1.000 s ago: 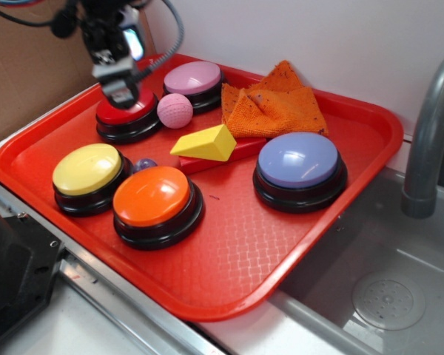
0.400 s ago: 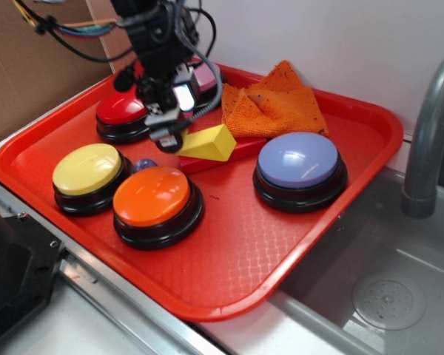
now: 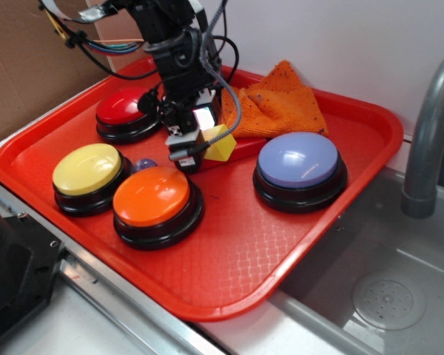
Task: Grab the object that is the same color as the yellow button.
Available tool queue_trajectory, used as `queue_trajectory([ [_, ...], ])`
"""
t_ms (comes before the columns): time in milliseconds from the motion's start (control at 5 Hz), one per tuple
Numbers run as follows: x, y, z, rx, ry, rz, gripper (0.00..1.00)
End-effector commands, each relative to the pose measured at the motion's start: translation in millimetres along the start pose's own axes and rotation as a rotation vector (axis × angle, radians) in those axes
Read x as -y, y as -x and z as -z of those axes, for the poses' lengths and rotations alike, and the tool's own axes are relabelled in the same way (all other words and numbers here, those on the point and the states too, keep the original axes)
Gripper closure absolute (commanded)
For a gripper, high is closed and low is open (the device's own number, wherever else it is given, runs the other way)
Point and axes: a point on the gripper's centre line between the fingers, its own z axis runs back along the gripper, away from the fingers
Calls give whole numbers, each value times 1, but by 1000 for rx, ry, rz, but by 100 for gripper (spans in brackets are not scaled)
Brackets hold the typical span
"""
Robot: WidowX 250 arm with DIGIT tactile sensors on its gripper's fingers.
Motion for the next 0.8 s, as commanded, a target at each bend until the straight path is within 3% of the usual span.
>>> queue_trajectory([
  [0,1,-19,-5,8,-62,45,100],
  [400,1,-21,-24,-51,-149,-50,100],
  [600,7,-27,-56,-48,-181,-255,100],
])
